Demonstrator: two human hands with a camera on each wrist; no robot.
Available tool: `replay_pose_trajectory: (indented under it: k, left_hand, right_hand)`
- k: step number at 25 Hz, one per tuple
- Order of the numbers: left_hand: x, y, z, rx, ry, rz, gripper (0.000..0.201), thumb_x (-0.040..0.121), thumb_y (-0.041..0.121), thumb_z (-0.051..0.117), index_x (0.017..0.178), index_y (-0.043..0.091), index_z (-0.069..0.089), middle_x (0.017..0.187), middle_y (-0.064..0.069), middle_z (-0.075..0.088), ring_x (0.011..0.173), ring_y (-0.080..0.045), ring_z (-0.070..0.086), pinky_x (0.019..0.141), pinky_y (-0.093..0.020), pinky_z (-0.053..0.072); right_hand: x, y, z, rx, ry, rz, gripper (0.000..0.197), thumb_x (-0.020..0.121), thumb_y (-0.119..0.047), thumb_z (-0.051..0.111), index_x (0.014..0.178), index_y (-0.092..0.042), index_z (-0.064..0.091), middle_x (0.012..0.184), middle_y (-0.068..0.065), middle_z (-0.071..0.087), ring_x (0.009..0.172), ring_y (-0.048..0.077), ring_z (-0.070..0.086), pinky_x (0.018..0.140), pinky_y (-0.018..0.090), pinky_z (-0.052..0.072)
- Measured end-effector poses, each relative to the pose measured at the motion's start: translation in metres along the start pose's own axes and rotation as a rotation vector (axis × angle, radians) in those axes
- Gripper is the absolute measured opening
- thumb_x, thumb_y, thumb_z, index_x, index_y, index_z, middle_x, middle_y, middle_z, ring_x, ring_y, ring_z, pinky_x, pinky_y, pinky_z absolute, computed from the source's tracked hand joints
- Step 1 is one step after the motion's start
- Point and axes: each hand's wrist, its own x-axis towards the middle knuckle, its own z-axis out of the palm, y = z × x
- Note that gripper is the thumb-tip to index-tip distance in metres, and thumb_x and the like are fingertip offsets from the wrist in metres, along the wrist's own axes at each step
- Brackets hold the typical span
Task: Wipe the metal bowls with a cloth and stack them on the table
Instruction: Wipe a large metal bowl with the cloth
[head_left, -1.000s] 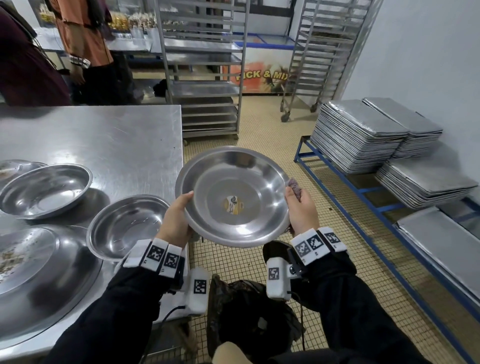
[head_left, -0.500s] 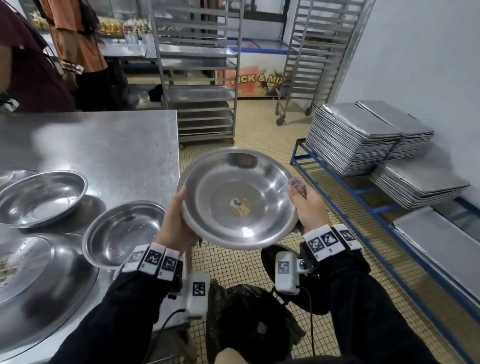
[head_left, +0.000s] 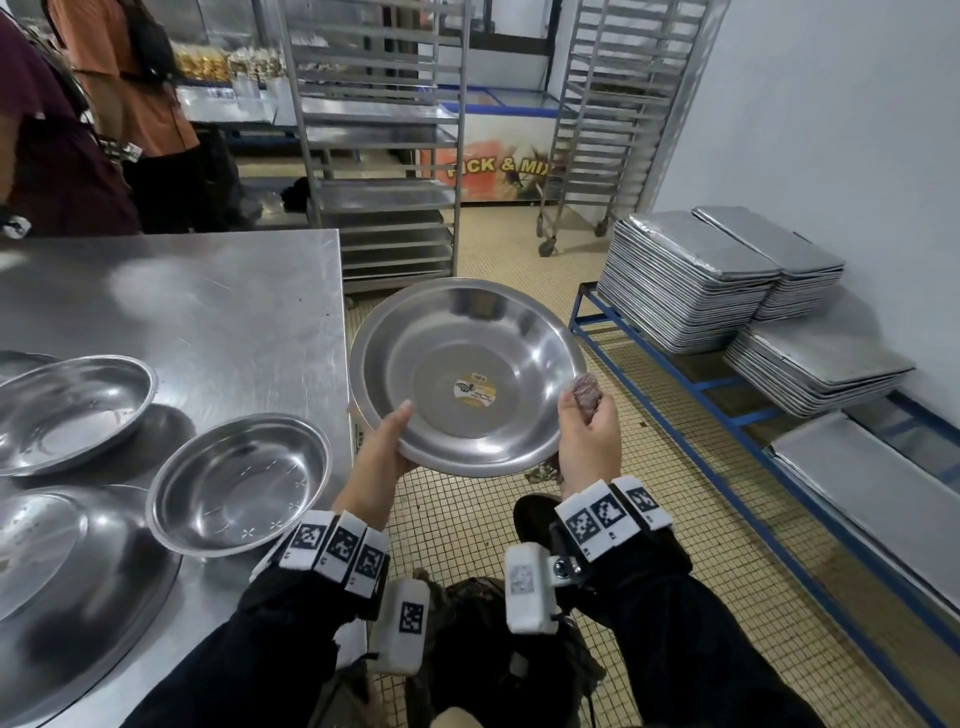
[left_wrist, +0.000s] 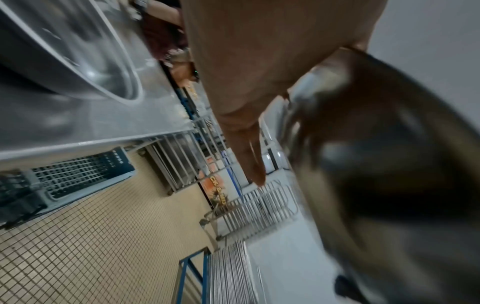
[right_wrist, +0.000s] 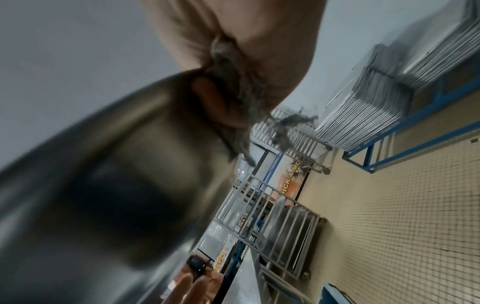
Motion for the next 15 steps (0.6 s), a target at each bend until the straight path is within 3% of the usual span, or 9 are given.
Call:
replay_pose_trajectory:
  k: [2,5,8,11,15]
  left_hand:
    - [0.007,0.001,-0.016,-0.150,-0.020,0.089,0.063,0.093,0.052,0.048,0.138,0.009,0.045,0.115,-0.015,0.067,0.099,-0.025,0.068,0.078,-0.035,0.058]
    - [0.008,0.013,-0.034,-0.246,-0.104,0.090,0.055,0.102,0.044,0.026,0.131,0.006,0.053,0.116,-0.017,0.064,0.105,-0.030,0.063,0.093,-0.046,0.052]
    - [0.007,0.016,-0.043,-0.235,0.040,-0.021,0.041,0.101,0.030,0.036,0.121,0.004,0.061,0.104,-0.015,0.068,0.095,-0.028,0.066,0.091,-0.045,0.048]
    - [0.004,0.009,-0.033,-0.066,0.169,-0.061,0.038,0.096,0.035,0.042,0.099,0.007,0.067,0.090,-0.018,0.065,0.086,-0.031,0.057,0.078,-0.040,0.044]
    - [-0.006,0.000,-0.006,0.182,0.095,-0.117,0.040,0.102,0.035,0.034,0.101,0.005,0.061,0.081,-0.010,0.066,0.072,-0.021,0.062,0.067,-0.029,0.048]
  right_hand:
    - [0.008,-0.001,-0.011,-0.040,-0.048,0.003,0.015,0.094,-0.033,0.054,0.101,-0.020,0.055,0.096,0.000,0.061,0.090,0.017,0.061,0.067,0.026,0.046]
    - [0.018,0.002,-0.020,-0.104,-0.193,0.023,0.011,0.091,-0.040,0.056,0.096,-0.031,0.060,0.098,0.002,0.066,0.093,0.024,0.064,0.081,0.042,0.053]
    - [0.016,0.006,-0.015,-0.099,-0.213,0.032,0.015,0.093,-0.040,0.054,0.100,-0.028,0.060,0.100,0.004,0.066,0.093,0.024,0.064,0.086,0.045,0.053]
    - [0.008,0.008,-0.002,-0.072,-0.143,-0.011,0.021,0.096,-0.037,0.049,0.107,-0.020,0.052,0.100,0.004,0.063,0.092,0.021,0.062,0.076,0.034,0.052]
    - [-0.003,0.013,0.013,-0.004,-0.051,0.012,0.021,0.097,-0.031,0.048,0.112,-0.016,0.044,0.098,-0.003,0.057,0.083,0.006,0.057,0.062,0.018,0.042]
